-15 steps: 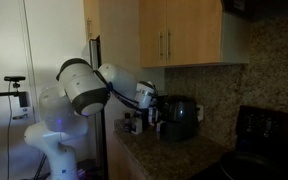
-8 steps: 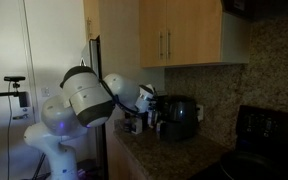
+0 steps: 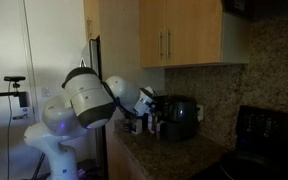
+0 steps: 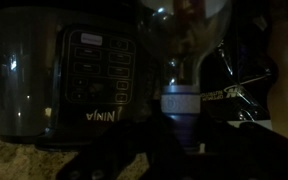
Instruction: Move the bottle from against the wall to in front of the air fryer
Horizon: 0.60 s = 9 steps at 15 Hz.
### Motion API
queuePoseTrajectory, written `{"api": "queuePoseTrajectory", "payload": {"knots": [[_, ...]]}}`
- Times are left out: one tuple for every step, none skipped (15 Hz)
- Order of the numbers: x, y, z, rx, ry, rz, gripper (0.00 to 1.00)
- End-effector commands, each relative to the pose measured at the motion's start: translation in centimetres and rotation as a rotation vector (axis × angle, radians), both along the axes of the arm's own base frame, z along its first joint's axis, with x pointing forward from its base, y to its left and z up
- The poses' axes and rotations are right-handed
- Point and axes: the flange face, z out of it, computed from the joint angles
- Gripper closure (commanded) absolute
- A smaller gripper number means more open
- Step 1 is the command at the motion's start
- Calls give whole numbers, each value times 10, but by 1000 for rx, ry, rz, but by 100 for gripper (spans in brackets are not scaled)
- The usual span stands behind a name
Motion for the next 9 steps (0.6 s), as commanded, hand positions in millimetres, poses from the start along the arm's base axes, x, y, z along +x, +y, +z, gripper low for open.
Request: {"api": "queuePoseTrajectory", "payload": {"knots": [[2,3,10,27,-32,69,94],[2,5,9,39,-30,84,94],[2,8,7,49,-22,111,94],[2,10,6,49,-23,133,94],[2,12,4,51,-20,161,94],[1,15,2,46,-15,180,94],[1,17,0,46,-10,199,94],[1,18,-2,47,-7,213,94],[2,16,-1,47,-16,215,94]]}}
